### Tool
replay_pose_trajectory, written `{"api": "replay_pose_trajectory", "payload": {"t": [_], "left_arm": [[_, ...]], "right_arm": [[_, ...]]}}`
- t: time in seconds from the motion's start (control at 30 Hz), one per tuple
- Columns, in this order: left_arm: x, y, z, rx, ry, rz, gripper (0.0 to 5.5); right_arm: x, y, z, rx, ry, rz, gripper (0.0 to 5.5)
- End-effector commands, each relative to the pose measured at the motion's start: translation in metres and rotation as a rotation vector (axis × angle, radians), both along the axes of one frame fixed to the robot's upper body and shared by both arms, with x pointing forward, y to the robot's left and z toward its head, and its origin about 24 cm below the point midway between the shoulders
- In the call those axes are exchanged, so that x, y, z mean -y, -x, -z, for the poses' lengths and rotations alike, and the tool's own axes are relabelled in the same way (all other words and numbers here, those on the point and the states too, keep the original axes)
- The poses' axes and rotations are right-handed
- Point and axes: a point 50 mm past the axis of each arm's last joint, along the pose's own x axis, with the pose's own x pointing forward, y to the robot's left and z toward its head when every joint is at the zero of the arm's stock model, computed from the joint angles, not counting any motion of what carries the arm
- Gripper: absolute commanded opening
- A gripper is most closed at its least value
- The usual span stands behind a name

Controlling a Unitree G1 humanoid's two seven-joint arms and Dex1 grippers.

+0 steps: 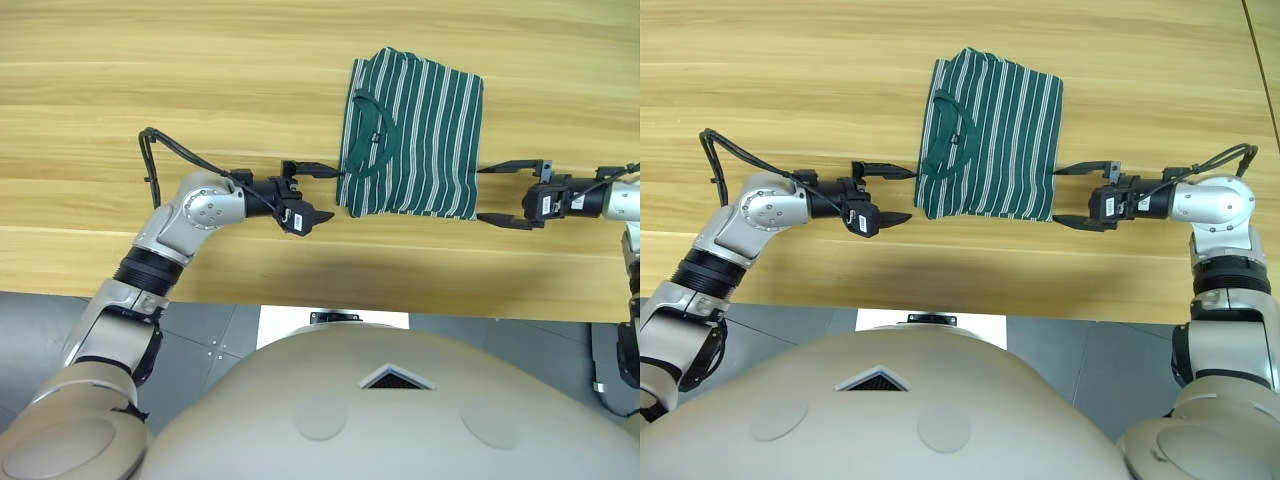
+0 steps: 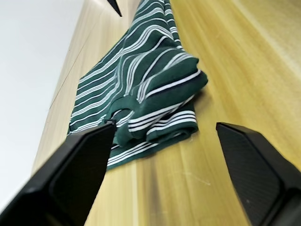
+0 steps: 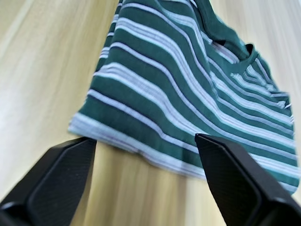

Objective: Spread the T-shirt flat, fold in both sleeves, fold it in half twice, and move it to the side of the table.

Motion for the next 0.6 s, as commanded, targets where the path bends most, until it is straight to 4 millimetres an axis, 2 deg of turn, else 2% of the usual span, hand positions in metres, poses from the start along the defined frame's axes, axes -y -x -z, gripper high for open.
{"api": "replay_pose_trajectory", "payload": {"t": [0.03, 0.2, 0.33, 0.5, 0.6], "left_arm": [[0.001, -0.002, 0.003, 0.009, -0.025, 0.014, 3.87], [0.003, -0.003, 0.008, 0.010, -0.032, 0.012, 3.87], [0.006, -0.012, 0.007, 0.038, -0.025, 0.001, 3.87], [0.000, -0.024, 0.016, 0.054, -0.108, -0.010, 3.87], [-0.004, -0.023, 0.023, 0.039, -0.156, 0.011, 3.35]], "right_arm": [[-0.012, 0.009, 0.015, -0.051, 0.048, -0.048, 3.63], [-0.017, 0.011, 0.015, -0.046, 0.052, -0.054, 2.63], [-0.016, 0.011, 0.015, -0.050, 0.062, -0.042, 1.92], [-0.018, 0.011, 0.015, -0.053, 0.067, -0.042, 1.03], [-0.021, 0.011, 0.016, -0.050, 0.063, -0.047, 0.54]]}}
